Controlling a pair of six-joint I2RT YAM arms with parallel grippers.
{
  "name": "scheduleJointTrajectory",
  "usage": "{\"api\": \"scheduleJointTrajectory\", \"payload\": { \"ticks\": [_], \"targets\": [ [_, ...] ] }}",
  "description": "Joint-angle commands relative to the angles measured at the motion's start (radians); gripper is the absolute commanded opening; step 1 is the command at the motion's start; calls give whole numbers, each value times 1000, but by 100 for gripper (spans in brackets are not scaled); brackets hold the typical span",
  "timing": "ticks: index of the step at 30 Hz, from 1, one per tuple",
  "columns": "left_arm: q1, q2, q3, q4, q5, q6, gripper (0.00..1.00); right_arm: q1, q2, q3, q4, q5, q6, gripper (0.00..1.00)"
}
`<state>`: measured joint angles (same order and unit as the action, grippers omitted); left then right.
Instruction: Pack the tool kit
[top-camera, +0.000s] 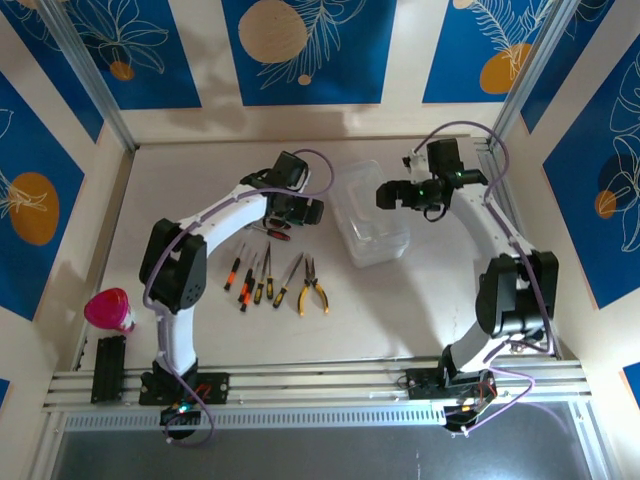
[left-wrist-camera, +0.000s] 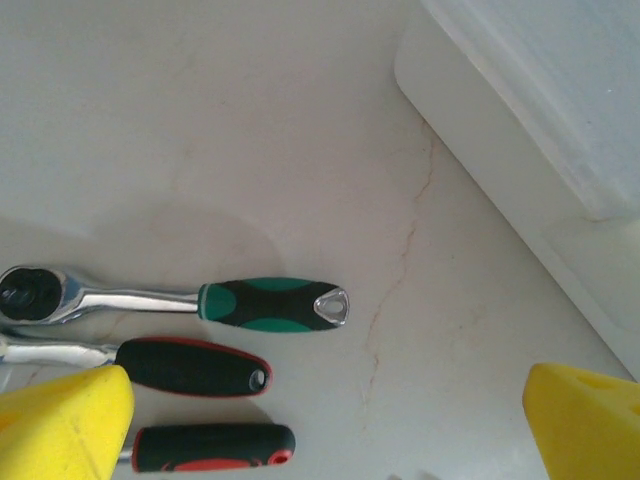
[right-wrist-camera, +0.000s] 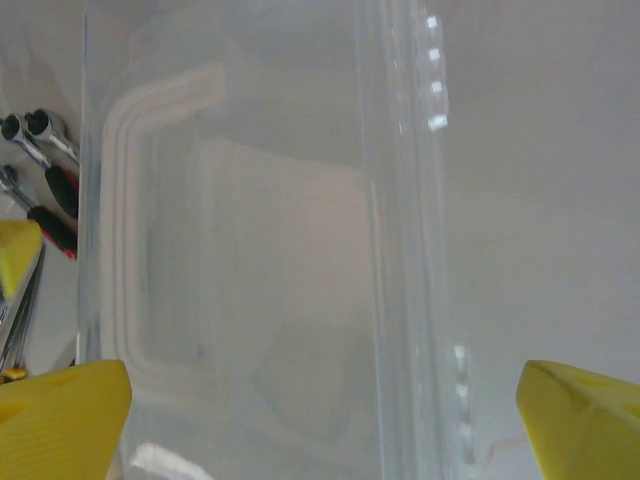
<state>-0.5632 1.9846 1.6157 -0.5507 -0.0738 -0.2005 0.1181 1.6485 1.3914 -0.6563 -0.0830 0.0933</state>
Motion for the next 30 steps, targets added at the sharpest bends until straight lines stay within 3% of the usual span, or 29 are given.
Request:
{"api": "scheduleJointTrajectory", "payload": {
  "ticks": [1,20,27,30],
  "targets": [
    [-8,35,60,-2,20,16,100,20,70,95,-64,-26,-79,99],
    [-9,171,170,-13,80,29,100,70,291,213,-105,-14,-145,100],
    [-7,130,134,-17,44,42,100,57,321,214,-129,-76,-87,53],
    [-3,88,100,-10,29,50,100,54,304,164,-97,-105,-66,50]
  ]
}}
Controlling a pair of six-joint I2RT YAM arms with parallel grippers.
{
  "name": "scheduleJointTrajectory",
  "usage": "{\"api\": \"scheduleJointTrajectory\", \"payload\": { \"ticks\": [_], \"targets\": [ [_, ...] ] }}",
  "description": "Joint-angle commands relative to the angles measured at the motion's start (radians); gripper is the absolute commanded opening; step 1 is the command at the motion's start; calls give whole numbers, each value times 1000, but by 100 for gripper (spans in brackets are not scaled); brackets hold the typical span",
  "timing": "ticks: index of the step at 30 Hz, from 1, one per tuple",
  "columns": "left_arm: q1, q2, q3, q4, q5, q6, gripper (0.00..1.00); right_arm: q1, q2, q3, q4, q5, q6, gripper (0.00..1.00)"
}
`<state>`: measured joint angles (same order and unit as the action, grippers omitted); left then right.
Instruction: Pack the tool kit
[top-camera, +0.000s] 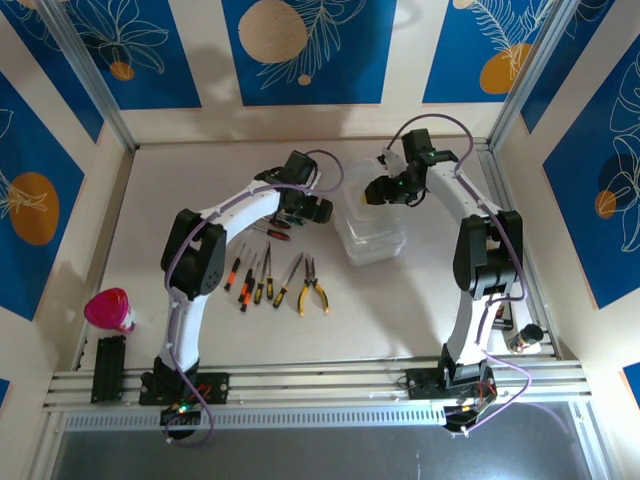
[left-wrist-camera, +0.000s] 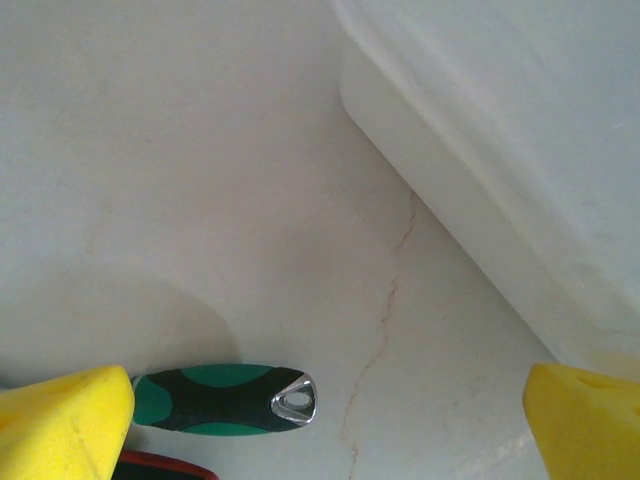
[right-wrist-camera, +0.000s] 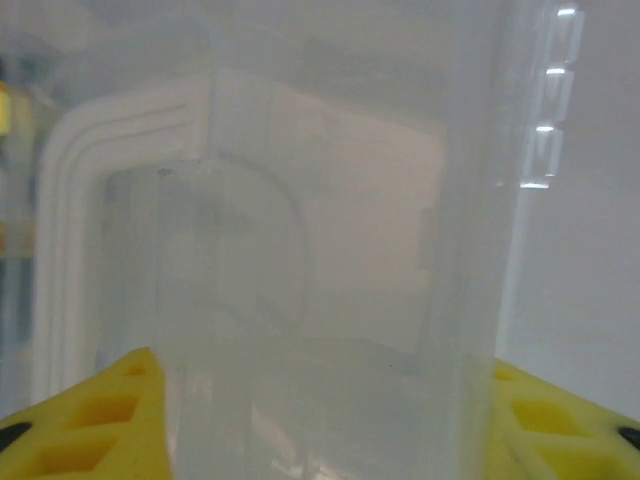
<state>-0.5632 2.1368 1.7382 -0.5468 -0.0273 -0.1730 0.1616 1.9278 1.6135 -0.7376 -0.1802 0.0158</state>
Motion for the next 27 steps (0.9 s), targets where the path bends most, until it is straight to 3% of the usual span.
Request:
{"api": "scheduleJointTrajectory", "payload": {
  "ticks": [1,8,13,15,20,27],
  "targets": [
    [-1,-79,-34,-11,-21,23,100,8,21,-78,-5,-17,21,50],
    [7,-165,-113,17,-18,24,100,-18,-37,-220,70,-75,76,50],
    [8,-149,-116,15,-14,29,100,-4,-53,-205,30,-45,42,76],
    [10,-130,-107,14,-12,30,100,7,-56,-178,-1,-32,28,81],
    [10,-63,-59,5,-6,26,100,35,-77,-162,-30,-33,36,88],
    [8,-4,7,-8,8,26,100,106,-173,-302,5,-13,104,93]
  ]
}}
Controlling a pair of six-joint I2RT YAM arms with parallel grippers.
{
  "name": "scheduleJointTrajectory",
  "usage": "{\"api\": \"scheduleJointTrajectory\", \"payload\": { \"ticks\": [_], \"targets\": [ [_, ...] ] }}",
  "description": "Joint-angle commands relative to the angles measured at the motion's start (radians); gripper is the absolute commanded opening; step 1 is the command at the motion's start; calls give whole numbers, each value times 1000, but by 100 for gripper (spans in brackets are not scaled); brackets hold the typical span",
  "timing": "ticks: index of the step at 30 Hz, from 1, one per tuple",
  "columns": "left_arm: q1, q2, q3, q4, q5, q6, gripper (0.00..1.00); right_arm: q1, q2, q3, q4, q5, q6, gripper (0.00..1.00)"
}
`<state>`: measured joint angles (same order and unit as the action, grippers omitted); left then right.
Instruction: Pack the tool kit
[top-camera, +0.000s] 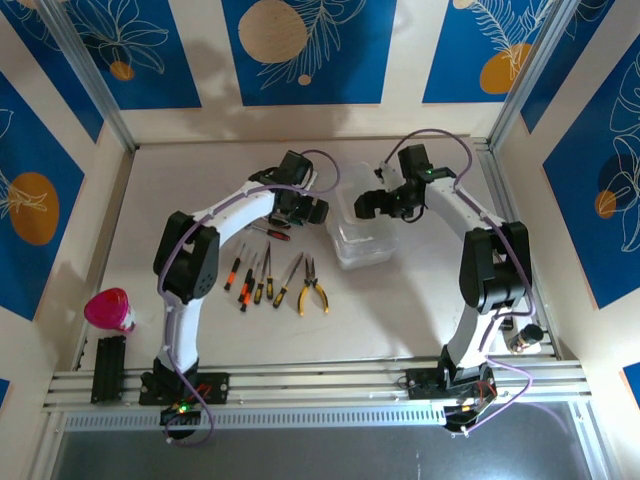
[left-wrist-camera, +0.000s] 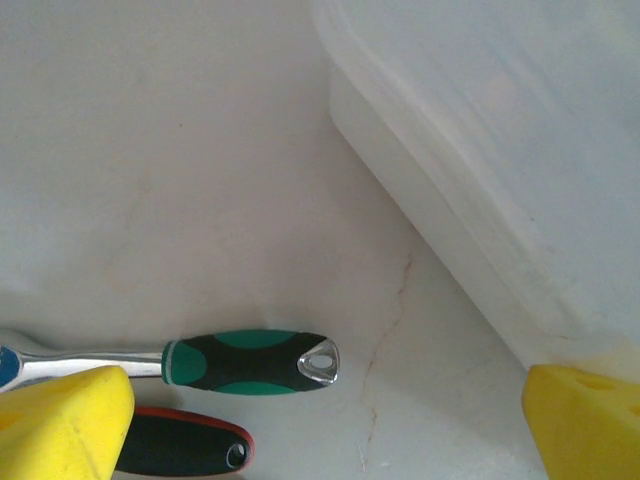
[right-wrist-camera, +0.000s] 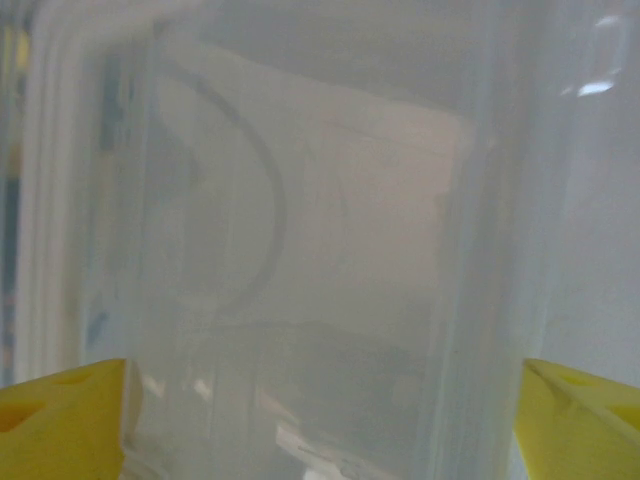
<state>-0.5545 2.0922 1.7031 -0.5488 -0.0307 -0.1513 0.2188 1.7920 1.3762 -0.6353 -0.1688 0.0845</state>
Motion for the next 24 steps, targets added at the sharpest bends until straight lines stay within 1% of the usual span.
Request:
{"api": "scheduleJointTrajectory", "payload": {
  "ticks": [1,5,6,8,12,18,22,24],
  "targets": [
    [-1,47,52,-8,16,5,100,61,-53,-87,-95,-17,48,94],
    [-1,57,75,-13,21,8,100,96,-109,-151,-98,23,87,98],
    [-1,56,75,-14,21,10,100,96,-120,-154,-107,36,96,99],
    [-2,52,68,-12,21,10,100,89,-128,-139,-127,72,102,99],
    [-1,35,36,-8,11,9,100,64,-96,-25,-206,133,89,99],
    [0,-23,-41,16,-17,4,100,53,19,180,-320,169,70,99],
    [1,-46,-70,15,-29,5,100,63,79,239,-361,204,91,100],
    [3,-53,-77,13,-31,6,100,65,98,245,-373,223,105,99]
  ]
}}
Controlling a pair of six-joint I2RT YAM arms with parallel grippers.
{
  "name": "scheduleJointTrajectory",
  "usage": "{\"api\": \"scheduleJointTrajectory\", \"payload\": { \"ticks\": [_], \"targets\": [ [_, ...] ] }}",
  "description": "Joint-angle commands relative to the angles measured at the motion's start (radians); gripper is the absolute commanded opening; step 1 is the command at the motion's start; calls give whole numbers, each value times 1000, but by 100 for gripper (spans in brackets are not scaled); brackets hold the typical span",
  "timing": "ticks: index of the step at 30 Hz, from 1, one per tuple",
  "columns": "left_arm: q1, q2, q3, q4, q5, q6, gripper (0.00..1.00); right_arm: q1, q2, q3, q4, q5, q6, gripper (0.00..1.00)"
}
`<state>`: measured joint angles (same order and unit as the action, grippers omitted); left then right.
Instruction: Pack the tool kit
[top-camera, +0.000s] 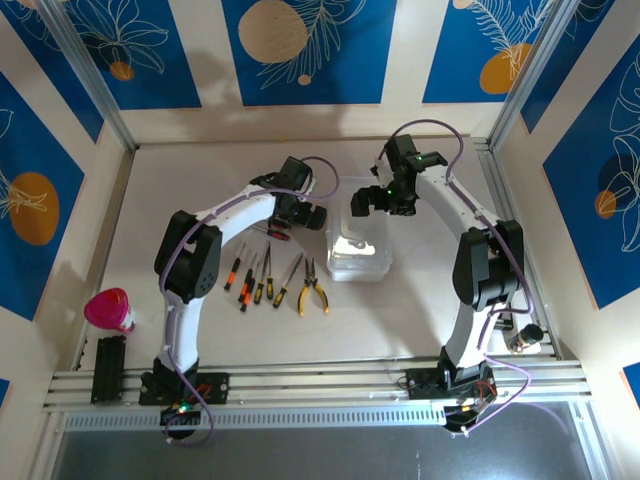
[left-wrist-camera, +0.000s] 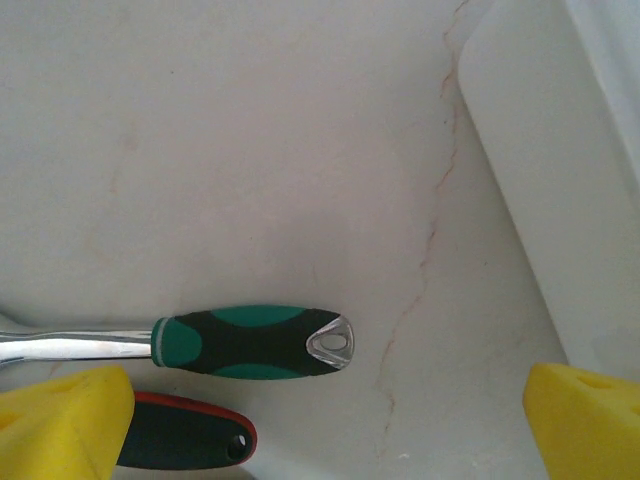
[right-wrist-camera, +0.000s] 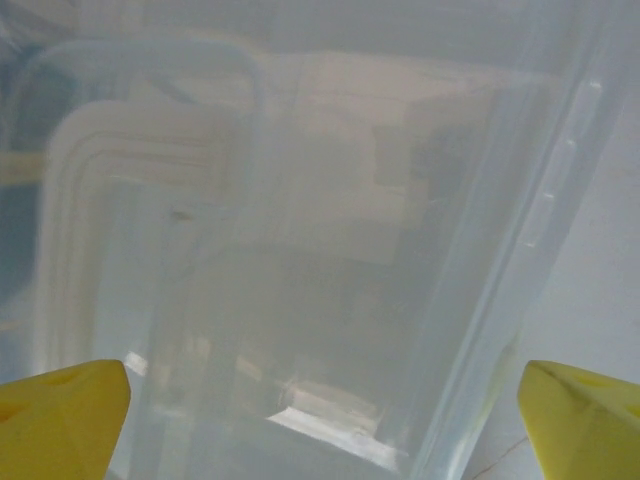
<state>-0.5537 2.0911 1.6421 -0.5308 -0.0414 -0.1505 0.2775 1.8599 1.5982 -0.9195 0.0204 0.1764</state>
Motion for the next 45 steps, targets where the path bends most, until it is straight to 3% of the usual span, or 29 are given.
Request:
{"api": "scheduleJointTrajectory", "payload": {
  "ticks": [1,7,14,21,26,33,39,45],
  "targets": [
    [1,-55,-18,-6,-20,6,100,7,36,24,-91,39,20,98],
    [2,-74,-33,-11,-26,5,100,8,41,-19,-67,35,47,95],
    [2,-116,-64,0,-38,4,100,-23,18,-116,26,-78,64,81],
    [5,-129,-67,-9,-47,11,100,-81,-23,-203,107,-183,60,74],
    [9,-139,-64,-9,-46,14,100,-157,-86,-339,258,-375,63,74],
    [10,-143,-64,-16,-46,19,100,-274,-131,-516,507,-674,101,82],
    [9,-149,-66,-17,-41,17,100,-303,-77,-534,580,-815,92,84],
    [10,-153,-65,-21,-35,14,100,-314,8,-502,575,-838,69,89]
  ]
}}
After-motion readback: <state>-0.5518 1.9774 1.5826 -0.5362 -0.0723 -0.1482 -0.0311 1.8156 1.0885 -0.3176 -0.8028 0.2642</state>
